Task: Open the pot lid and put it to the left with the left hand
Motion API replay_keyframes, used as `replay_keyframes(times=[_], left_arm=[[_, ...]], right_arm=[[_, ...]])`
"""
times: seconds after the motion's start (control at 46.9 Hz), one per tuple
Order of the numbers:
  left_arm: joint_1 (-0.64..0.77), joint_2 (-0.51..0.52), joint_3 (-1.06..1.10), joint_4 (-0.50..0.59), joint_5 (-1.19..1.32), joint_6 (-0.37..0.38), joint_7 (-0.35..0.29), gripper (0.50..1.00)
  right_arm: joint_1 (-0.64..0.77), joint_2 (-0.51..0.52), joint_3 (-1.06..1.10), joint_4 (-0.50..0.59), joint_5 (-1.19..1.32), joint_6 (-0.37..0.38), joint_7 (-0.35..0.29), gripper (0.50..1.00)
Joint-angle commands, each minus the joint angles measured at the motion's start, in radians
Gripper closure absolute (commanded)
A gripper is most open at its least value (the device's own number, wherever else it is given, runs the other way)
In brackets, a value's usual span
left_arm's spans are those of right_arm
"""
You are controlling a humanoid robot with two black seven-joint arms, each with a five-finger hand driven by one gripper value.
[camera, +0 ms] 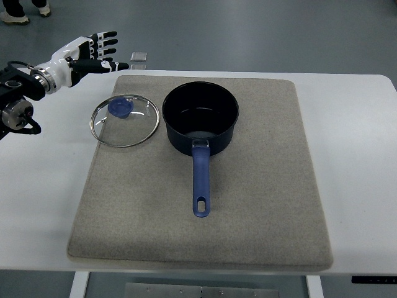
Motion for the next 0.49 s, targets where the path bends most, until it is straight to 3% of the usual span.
replay_keyframes(times=[0.0, 0.107, 0.234, 0.362, 0.469], left_arm=[[0.050, -0.016, -0.117, 0.046, -0.010, -0.089, 0.011, 0.512], [0.092, -0.016, -0.227, 0.100, -0.013, -0.265, 0.035, 0.516], [0.130, -0.017, -0.345, 0.145, -0.019, -0.440, 0.116, 0.521], [0.144, -0.019, -0.405, 0.182, -0.056, -0.476, 0.202, 0.519], [0.142, -0.031, -0.402, 0.192, -0.135, -0.476, 0.227, 0.519]], right_arm=[[-0.001, 0.000, -0.001, 0.000, 0.000, 0.000, 0.000, 0.585], [-0.001, 0.000, 0.001, 0.000, 0.000, 0.000, 0.000, 0.585], [-0.001, 0.000, 0.001, 0.000, 0.000, 0.000, 0.000, 0.585], [-0.001, 0.000, 0.001, 0.000, 0.000, 0.000, 0.000, 0.585], [-0.001, 0.000, 0.001, 0.000, 0.000, 0.000, 0.000, 0.585]])
